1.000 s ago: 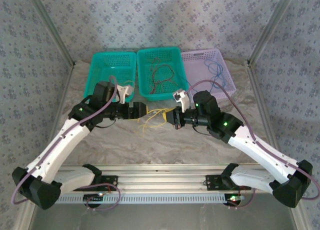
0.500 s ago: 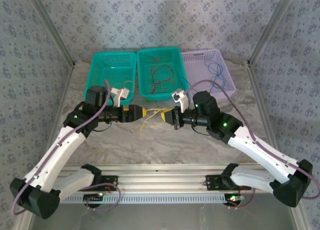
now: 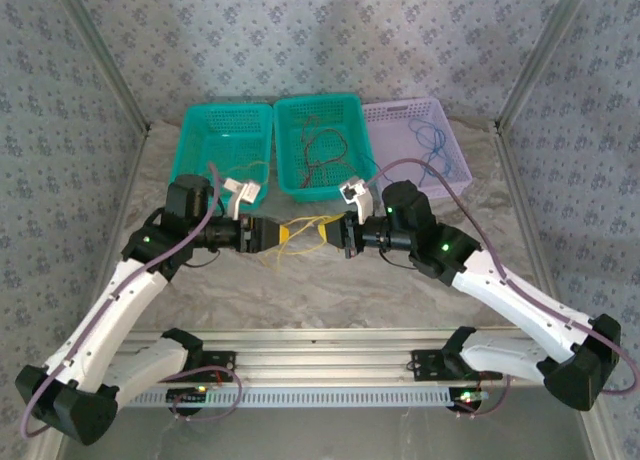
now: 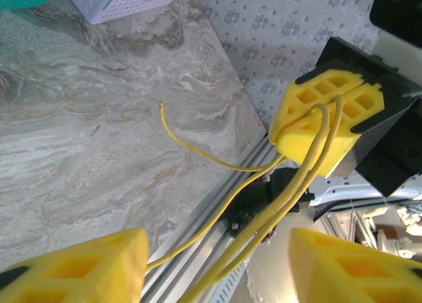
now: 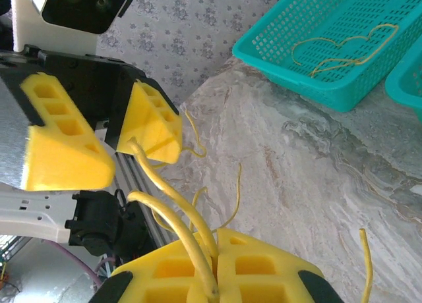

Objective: Untangle the cables

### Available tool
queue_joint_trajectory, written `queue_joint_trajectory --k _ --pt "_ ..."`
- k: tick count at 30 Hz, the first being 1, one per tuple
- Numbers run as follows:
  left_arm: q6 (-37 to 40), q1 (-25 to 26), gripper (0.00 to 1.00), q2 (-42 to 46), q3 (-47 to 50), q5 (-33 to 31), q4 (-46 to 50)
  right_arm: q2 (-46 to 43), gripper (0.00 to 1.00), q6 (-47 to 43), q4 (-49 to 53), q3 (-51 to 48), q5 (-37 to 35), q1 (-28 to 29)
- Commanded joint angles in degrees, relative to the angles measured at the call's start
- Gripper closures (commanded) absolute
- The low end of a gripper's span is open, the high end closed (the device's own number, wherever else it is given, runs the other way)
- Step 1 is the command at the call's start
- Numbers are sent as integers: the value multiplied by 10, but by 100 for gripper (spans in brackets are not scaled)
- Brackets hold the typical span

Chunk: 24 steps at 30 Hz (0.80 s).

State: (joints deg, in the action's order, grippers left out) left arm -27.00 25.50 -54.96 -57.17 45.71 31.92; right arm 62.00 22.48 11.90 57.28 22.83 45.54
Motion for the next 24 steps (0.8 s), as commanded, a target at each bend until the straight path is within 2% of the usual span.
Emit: queue_joint_trajectory --k 1,5,9,12,17,21,24 --pt "24 0 49 -5 4 19 5 -2 100 9 -26 8 22 5" --pt "32 -1 65 -7 -2 17 11 -5 100 5 -21 6 18 5" --pt "39 -2 100 -5 -12 0 23 -3 100 1 -17 2 16 5" --pt "41 -7 100 -1 -18 -20 30 -6 100 -2 -14 -4 10 4" --pt "26 -19 100 9 -20 -88 30 -19 97 -5 -2 -21 -17 -17" --pt "8 -34 100 4 -22 -141 23 -23 82 22 -15 -45 -5 -60" --pt "-8 -39 100 -3 -27 -178 9 -20 77 36 -37 -59 14 -78"
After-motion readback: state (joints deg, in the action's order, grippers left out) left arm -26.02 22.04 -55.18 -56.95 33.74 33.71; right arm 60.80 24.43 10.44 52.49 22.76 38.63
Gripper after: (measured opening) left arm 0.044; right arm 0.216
